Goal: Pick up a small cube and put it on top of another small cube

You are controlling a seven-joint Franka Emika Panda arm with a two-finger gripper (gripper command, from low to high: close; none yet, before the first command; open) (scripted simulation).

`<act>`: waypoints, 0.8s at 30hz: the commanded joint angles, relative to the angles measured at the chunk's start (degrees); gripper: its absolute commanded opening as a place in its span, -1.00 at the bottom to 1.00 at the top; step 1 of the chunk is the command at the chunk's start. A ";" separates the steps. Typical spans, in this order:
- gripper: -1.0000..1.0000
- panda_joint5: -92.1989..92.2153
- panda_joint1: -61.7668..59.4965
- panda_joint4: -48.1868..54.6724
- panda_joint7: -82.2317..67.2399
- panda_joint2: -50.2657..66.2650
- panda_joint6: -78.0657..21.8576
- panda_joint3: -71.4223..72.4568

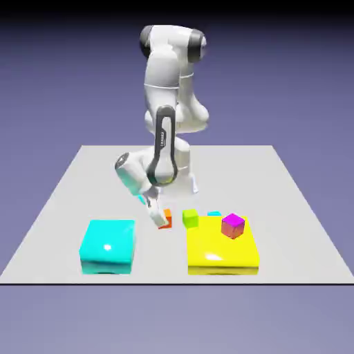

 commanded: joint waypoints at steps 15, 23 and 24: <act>-1.00 -21.90 -1.14 10.15 14.71 -7.76 -10.02 7.93; -1.00 -26.59 -3.00 26.29 19.32 -4.76 -21.91 24.54; -1.00 -27.17 -3.23 28.30 19.89 -4.39 -23.39 26.62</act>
